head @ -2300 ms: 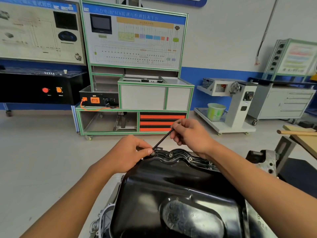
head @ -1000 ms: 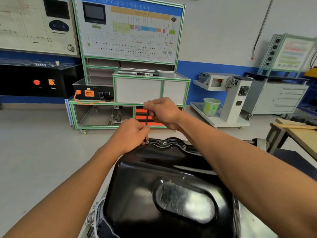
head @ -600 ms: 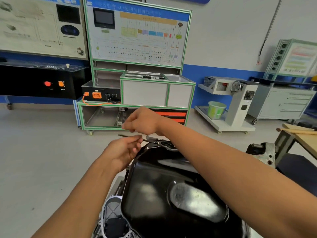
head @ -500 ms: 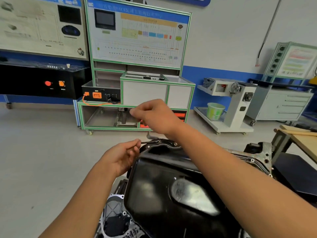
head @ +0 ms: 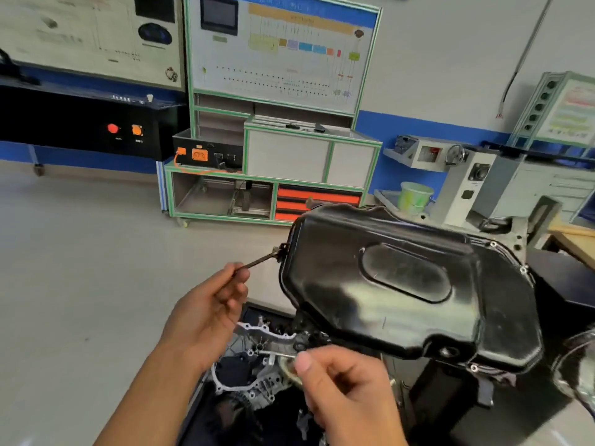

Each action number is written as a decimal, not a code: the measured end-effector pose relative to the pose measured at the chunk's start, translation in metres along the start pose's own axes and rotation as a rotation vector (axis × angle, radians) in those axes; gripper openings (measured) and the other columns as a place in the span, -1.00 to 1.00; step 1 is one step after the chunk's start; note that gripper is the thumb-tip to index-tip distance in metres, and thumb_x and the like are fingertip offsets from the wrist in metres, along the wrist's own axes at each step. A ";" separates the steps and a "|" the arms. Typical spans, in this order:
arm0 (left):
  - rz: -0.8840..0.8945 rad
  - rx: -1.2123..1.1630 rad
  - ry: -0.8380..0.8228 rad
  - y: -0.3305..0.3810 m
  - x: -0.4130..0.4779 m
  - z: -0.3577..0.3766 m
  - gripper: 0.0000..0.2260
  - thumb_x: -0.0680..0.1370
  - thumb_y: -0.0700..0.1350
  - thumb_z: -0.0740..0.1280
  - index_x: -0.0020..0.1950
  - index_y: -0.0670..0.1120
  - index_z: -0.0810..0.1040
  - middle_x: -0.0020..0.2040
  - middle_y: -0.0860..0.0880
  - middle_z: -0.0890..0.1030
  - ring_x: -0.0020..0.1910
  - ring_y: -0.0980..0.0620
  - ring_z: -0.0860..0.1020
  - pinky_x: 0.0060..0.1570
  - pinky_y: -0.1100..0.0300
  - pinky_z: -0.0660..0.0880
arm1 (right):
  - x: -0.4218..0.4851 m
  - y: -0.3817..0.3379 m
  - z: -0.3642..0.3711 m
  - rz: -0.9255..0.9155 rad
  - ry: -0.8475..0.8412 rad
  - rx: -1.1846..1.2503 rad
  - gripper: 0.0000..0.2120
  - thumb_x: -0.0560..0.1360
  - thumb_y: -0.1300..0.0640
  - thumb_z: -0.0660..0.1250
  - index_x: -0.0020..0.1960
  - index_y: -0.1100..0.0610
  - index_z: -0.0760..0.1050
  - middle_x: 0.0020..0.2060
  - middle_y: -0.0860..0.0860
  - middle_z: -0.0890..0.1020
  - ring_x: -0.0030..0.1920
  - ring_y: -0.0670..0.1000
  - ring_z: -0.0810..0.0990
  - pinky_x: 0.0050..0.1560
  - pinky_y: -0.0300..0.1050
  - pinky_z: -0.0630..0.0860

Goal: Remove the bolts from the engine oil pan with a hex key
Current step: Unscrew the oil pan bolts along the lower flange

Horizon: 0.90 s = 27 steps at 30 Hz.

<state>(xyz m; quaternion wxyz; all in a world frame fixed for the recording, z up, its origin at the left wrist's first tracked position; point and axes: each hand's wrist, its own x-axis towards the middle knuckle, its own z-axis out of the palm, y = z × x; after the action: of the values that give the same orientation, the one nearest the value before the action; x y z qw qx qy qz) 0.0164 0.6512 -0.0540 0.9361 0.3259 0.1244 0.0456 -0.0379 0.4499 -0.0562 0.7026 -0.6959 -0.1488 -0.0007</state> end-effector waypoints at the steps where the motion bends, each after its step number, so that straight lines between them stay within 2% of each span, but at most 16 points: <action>1: 0.007 -0.012 -0.007 -0.011 -0.011 -0.010 -0.90 0.41 -0.16 0.43 -0.20 -0.14 0.73 -0.22 -0.07 0.67 -0.38 0.12 0.59 -0.44 0.41 0.51 | -0.003 0.015 0.011 0.049 -0.002 0.020 -0.74 0.34 -0.19 0.55 -0.28 0.00 0.71 -0.55 0.04 0.54 -0.54 -0.10 0.36 -0.49 -0.29 0.30; 2: 0.014 -0.020 -0.009 -0.022 -0.022 -0.020 -0.90 0.41 -0.17 0.42 -0.18 -0.15 0.73 -0.22 -0.08 0.66 -0.39 0.12 0.58 -0.48 0.39 0.50 | -0.005 0.026 0.021 0.096 -0.001 0.068 -0.81 0.31 -0.13 0.50 -0.23 -0.01 0.73 -0.51 0.07 0.58 -0.55 -0.09 0.38 -0.50 -0.29 0.31; 6: -0.014 0.013 0.058 -0.075 -0.043 -0.051 -0.86 0.38 -0.16 0.40 -0.17 -0.19 0.73 -0.26 -0.14 0.67 -0.44 0.10 0.57 -0.59 0.34 0.42 | 0.000 0.064 0.044 0.169 0.017 0.230 -0.80 0.30 0.02 0.42 -0.19 0.10 0.74 -0.43 0.08 0.65 -0.55 -0.16 0.45 -0.53 -0.37 0.34; 10: -0.011 0.094 0.059 -0.102 -0.038 -0.059 -0.79 0.37 -0.13 0.43 -0.10 -0.22 0.73 -0.24 -0.17 0.67 -0.38 0.06 0.59 -0.52 0.31 0.44 | 0.016 0.084 0.042 0.218 0.035 0.288 -0.68 0.42 -0.01 0.35 -0.21 0.27 0.63 -0.48 0.05 0.54 -0.55 -0.14 0.42 -0.54 -0.35 0.34; 13: 0.112 0.293 0.031 -0.098 -0.026 -0.058 -0.77 0.34 -0.03 0.48 -0.11 -0.14 0.73 -0.26 -0.13 0.66 -0.35 0.04 0.57 -0.45 0.26 0.46 | 0.038 0.092 0.032 0.199 0.062 0.199 -0.61 0.46 -0.07 0.30 -0.23 0.28 0.59 -0.48 0.09 0.52 -0.50 -0.03 0.40 -0.47 -0.23 0.33; 16: 0.389 0.758 0.083 -0.094 -0.015 -0.059 -0.94 0.48 -0.05 0.46 -0.15 0.10 0.72 -0.38 0.06 0.63 -0.41 0.13 0.55 -0.41 0.34 0.46 | 0.057 0.095 0.028 0.133 0.022 0.128 -0.62 0.49 -0.07 0.29 -0.28 0.22 0.57 -0.52 0.07 0.50 -0.55 -0.07 0.37 -0.53 -0.26 0.31; 18: 0.563 0.969 0.050 -0.094 -0.010 -0.061 -0.82 0.54 -0.09 0.43 -0.15 0.22 0.69 -0.33 0.18 0.67 -0.35 0.25 0.60 -0.32 0.48 0.45 | 0.064 0.098 0.027 0.087 0.007 0.158 -0.60 0.50 -0.04 0.29 -0.21 0.32 0.54 -0.49 0.06 0.55 -0.54 -0.08 0.43 -0.53 -0.27 0.36; 20: 0.610 1.013 -0.002 -0.095 -0.007 -0.061 -0.80 0.57 -0.09 0.40 -0.13 0.22 0.68 -0.25 0.21 0.69 -0.24 0.27 0.63 -0.23 0.50 0.45 | 0.066 0.104 0.026 0.042 0.011 0.177 -0.61 0.52 -0.02 0.28 -0.16 0.34 0.55 -0.45 0.06 0.60 -0.50 -0.06 0.49 -0.51 -0.26 0.41; 23: 0.639 1.062 -0.014 -0.100 0.000 -0.060 -0.79 0.60 -0.07 0.35 -0.15 0.21 0.67 -0.23 0.22 0.68 -0.20 0.26 0.63 -0.20 0.49 0.44 | 0.067 0.111 0.026 0.010 0.035 0.187 -0.70 0.54 0.00 0.28 -0.14 0.24 0.58 -0.41 0.05 0.62 -0.46 -0.05 0.51 -0.46 -0.24 0.45; 27: 0.695 1.041 0.004 -0.102 0.006 -0.055 -0.76 0.60 -0.13 0.35 -0.13 0.22 0.64 -0.21 0.28 0.68 -0.16 0.30 0.63 -0.17 0.52 0.43 | 0.072 0.113 0.025 0.009 0.025 0.153 -0.74 0.66 0.17 0.20 -0.13 0.16 0.58 -0.39 0.02 0.61 -0.42 -0.05 0.51 -0.42 -0.23 0.47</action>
<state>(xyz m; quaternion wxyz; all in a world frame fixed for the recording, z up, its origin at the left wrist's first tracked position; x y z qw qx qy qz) 0.0083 0.6054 -0.1598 0.5846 0.7606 0.0189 0.2817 0.0490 0.4928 -0.1517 0.7554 -0.6409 -0.1364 0.0054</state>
